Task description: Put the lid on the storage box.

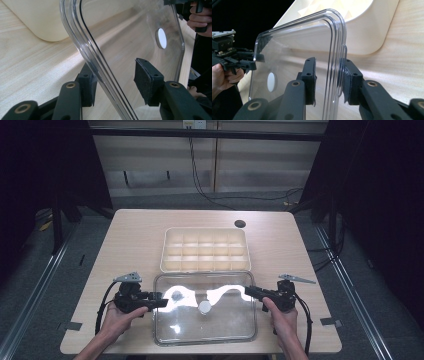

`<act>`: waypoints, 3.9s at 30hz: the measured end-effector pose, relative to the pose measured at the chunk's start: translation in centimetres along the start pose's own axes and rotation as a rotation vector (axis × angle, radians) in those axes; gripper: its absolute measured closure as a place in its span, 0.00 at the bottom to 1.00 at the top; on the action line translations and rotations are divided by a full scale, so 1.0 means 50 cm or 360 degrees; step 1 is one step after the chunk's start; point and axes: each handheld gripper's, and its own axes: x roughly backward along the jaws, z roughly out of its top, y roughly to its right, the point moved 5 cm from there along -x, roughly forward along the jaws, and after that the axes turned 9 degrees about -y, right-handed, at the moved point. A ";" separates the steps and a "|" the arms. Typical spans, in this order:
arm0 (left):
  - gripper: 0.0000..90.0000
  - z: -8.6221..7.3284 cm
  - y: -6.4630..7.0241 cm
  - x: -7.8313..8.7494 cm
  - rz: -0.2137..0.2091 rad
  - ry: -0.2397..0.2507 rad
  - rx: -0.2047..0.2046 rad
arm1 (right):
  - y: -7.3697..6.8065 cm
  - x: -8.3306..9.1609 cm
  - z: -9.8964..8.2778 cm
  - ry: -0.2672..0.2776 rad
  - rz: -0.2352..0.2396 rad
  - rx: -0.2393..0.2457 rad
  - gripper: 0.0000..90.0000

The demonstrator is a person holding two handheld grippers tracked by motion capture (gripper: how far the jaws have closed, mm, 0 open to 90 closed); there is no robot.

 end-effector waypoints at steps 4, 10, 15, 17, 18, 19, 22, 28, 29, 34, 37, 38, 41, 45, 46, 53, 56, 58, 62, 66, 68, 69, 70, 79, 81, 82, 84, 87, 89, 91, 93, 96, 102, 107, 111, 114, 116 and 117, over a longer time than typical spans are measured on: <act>0.61 0.001 -0.002 0.002 -0.0015 0.0016 0.0026 | -0.003 0.000 0.003 0.0007 -0.0011 0.0003 0.75; 0.62 0.001 -0.003 0.006 -0.0003 0.0019 0.0049 | -0.006 0.000 0.003 0.0001 -0.0021 0.0006 0.75; 0.62 0.002 0.001 0.011 0.0020 0.0033 0.0031 | -0.010 0.003 0.002 -0.0001 -0.0014 0.0019 0.75; 0.63 0.005 0.004 0.015 0.0027 0.0042 0.0025 | -0.014 0.005 0.005 0.0014 -0.0009 0.0030 0.76; 0.62 0.005 0.004 0.015 0.0027 0.0042 0.0025 | -0.014 0.005 0.005 0.0014 -0.0009 0.0030 0.76; 0.62 0.006 0.004 0.016 0.0026 0.0052 0.0033 | -0.016 0.006 0.006 0.0016 -0.0012 0.0034 0.76; 0.63 0.010 0.006 0.020 0.0017 0.0076 0.0039 | -0.020 0.007 0.010 0.0024 -0.0009 0.0052 0.76; 0.67 0.017 0.009 0.039 0.0017 0.0160 0.0008 | -0.031 0.011 0.020 0.0079 0.0011 0.0041 0.77; 0.69 0.019 0.009 0.045 0.0007 0.0177 0.0013 | -0.038 0.013 0.023 0.0086 0.0008 0.0061 0.77; 0.71 0.023 0.008 0.054 0.0015 0.0191 0.0022 | -0.044 0.013 0.026 0.0091 0.0007 0.0080 0.77; 0.71 0.027 0.011 0.058 0.0027 0.0207 0.0006 | -0.049 0.016 0.030 0.0095 0.0012 0.0097 0.77; 0.71 0.031 0.011 0.060 0.0037 0.0225 -0.0010 | -0.051 0.018 0.033 0.0099 0.0009 0.0114 0.77; 0.72 0.038 0.012 0.063 0.0054 0.0230 -0.0019 | -0.056 0.023 0.040 0.0110 0.0002 0.0130 0.77; 0.73 0.042 0.015 0.066 0.0061 0.0246 -0.0027 | -0.056 0.026 0.046 0.0124 0.0003 0.0142 0.77; 0.73 0.043 0.014 0.066 0.0062 0.0247 -0.0020 | -0.057 0.027 0.048 0.0123 0.0004 0.0147 0.77; 0.73 0.048 0.016 0.077 0.0081 0.0269 -0.0046 | -0.067 0.027 0.053 0.0116 -0.0011 0.0181 0.76; 0.74 0.062 0.016 0.086 0.0085 0.0301 -0.0048 | -0.071 0.028 0.067 0.0126 -0.0015 0.0195 0.76; 0.74 0.068 0.015 0.089 0.0078 0.0321 -0.0038 | -0.072 0.029 0.074 0.0133 -0.0015 0.0205 0.76; 0.74 0.075 0.015 0.092 0.0085 0.0334 -0.0044 | -0.073 0.030 0.081 0.0153 -0.0014 0.0219 0.76; 0.73 0.084 0.014 0.092 0.0118 0.0335 -0.0047 | -0.071 0.030 0.084 0.0151 -0.0019 0.0218 0.75; 0.73 0.090 0.014 0.094 0.0116 0.0350 -0.0048 | -0.071 0.030 0.086 0.0159 -0.0017 0.0224 0.75; 0.73 0.097 0.015 0.098 0.0113 0.0371 -0.0050 | -0.074 0.033 0.092 0.0177 -0.0015 0.0226 0.75; 0.73 0.099 0.015 0.099 0.0112 0.0378 -0.0049 | -0.075 0.034 0.094 0.0184 -0.0012 0.0222 0.75; 0.73 0.119 0.013 0.109 0.0132 0.0399 -0.0063 | -0.075 0.034 0.111 0.0201 -0.0002 0.0222 0.76; 0.72 0.125 0.015 0.114 0.0145 0.0396 -0.0084 | -0.072 0.030 0.113 0.0209 0.0001 0.0218 0.75; 0.72 0.125 0.015 0.114 0.0145 0.0396 -0.0084 | -0.072 0.030 0.113 0.0209 0.0001 0.0218 0.75; 0.72 0.131 0.017 0.119 0.0150 0.0411 -0.0088 | -0.073 0.031 0.119 0.0218 0.0007 0.0216 0.75; 0.72 0.137 0.017 0.121 0.0158 0.0413 -0.0090 | -0.077 0.034 0.129 0.0229 0.0007 0.0223 0.75; 0.72 0.147 0.016 0.123 0.0165 0.0413 -0.0096 | -0.078 0.037 0.137 0.0237 0.0005 0.0232 0.75; 0.71 0.152 0.016 0.124 0.0164 0.0416 -0.0097 | -0.080 0.040 0.145 0.0238 0.0003 0.0234 0.75; 0.71 0.154 0.016 0.124 0.0166 0.0420 -0.0097 | -0.080 0.042 0.148 0.0242 0.0000 0.0242 0.76; 0.71 0.165 0.015 0.124 0.0171 0.0419 -0.0099 | -0.081 0.047 0.165 0.0263 -0.0006 0.0238 0.75; 0.71 0.181 0.011 0.126 0.0183 0.0415 -0.0106 | -0.080 0.049 0.184 0.0275 -0.0010 0.0236 0.75; 0.71 0.197 0.010 0.130 0.0184 0.0433 -0.0110 | -0.075 0.045 0.199 0.0265 -0.0023 0.0222 0.74; 0.71 0.212 0.005 0.137 0.0182 0.0451 -0.0111 | -0.076 0.045 0.211 0.0275 -0.0028 0.0228 0.74; 0.72 0.225 -0.001 0.142 0.0166 0.0457 -0.0110 | -0.077 0.044 0.224 0.0286 -0.0030 0.0231 0.74; 0.72 0.229 -0.004 0.145 0.0166 0.0456 -0.0116 | -0.078 0.042 0.231 0.0285 -0.0022 0.0228 0.74; 0.72 0.233 -0.006 0.147 0.0161 0.0460 -0.0115 | -0.078 0.042 0.231 0.0285 -0.0022 0.0228 0.74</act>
